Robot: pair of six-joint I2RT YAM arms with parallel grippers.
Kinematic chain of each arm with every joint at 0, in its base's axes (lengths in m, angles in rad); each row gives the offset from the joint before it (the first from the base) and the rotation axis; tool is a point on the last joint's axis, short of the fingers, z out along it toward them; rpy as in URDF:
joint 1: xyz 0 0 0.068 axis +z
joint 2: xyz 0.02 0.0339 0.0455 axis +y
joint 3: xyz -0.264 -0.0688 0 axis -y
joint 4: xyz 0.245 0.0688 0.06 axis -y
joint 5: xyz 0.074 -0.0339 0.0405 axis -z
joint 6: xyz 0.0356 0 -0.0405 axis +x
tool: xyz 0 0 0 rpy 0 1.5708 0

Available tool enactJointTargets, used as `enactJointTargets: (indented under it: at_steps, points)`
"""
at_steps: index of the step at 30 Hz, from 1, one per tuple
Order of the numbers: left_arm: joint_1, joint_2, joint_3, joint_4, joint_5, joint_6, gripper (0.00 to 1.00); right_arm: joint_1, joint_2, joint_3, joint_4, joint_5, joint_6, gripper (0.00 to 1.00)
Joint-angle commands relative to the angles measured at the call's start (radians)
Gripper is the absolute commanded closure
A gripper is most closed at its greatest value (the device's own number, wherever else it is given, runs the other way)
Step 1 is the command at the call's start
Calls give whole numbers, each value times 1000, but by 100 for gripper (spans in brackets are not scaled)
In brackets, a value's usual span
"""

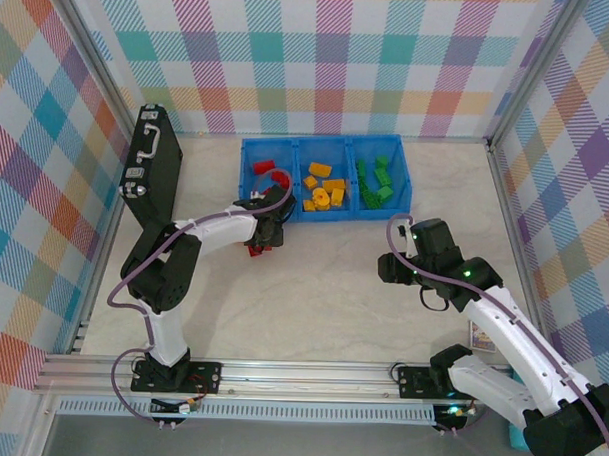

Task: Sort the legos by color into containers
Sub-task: Pick up the lego from the center of the table.

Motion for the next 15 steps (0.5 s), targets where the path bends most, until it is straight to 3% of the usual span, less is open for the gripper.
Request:
enactJointTargets:
  at_steps: [1, 15]
  points:
    - [7, 15, 14, -4, 24, 6, 51, -5, -7, 6, 2, -5, -2, 36]
    - [2, 14, 38, -21, 14, 30, 61, -5, 10, 10, 10, -2, -7, 36]
